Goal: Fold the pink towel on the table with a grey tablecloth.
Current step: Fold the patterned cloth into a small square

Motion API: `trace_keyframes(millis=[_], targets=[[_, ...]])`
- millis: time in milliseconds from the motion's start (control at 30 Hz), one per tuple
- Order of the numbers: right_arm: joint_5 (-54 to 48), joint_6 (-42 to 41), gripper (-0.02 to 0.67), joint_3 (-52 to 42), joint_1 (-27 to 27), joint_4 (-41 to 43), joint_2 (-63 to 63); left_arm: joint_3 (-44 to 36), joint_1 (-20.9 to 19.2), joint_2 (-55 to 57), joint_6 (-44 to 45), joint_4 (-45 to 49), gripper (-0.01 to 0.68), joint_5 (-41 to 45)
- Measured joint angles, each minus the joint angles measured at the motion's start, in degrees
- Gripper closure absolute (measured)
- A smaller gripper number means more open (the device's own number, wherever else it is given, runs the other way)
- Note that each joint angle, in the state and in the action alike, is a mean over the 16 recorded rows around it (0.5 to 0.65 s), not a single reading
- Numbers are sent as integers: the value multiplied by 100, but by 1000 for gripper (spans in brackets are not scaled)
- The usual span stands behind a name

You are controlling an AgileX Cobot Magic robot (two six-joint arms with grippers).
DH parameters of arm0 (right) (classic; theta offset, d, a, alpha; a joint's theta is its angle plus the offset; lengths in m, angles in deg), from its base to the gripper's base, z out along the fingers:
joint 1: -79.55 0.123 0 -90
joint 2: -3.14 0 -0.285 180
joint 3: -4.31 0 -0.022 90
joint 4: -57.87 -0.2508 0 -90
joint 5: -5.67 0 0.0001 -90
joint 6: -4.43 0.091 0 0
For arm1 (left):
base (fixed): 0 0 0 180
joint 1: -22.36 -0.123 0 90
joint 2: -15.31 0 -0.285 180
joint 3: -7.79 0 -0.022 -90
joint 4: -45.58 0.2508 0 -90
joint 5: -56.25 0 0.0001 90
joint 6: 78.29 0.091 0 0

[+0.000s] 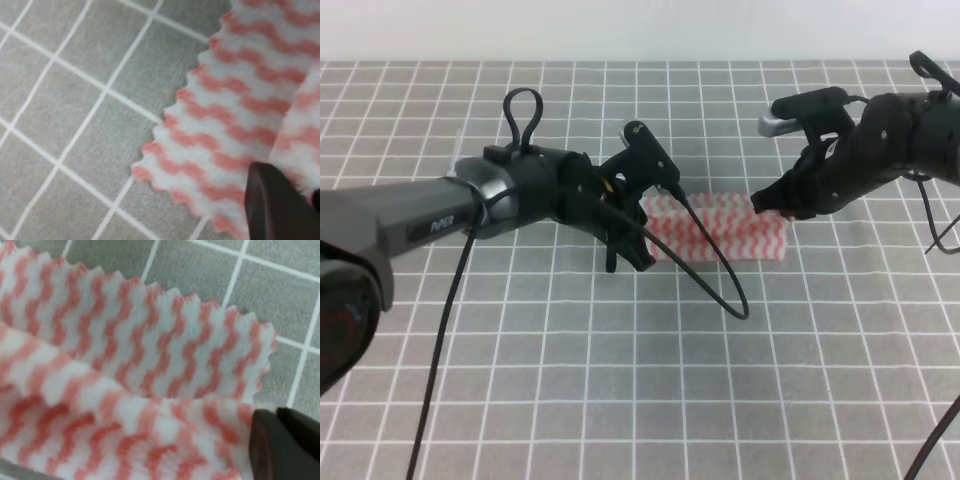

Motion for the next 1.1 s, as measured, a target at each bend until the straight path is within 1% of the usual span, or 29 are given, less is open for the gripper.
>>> trace_keyframes(millis=[667,1100], targets=[[435,-11,664,27,-59,-161,86,1,-34,82,1,80,675,-251],[550,-8,659,35,-59,-157,123,1,-34,115,1,187,675,-365]])
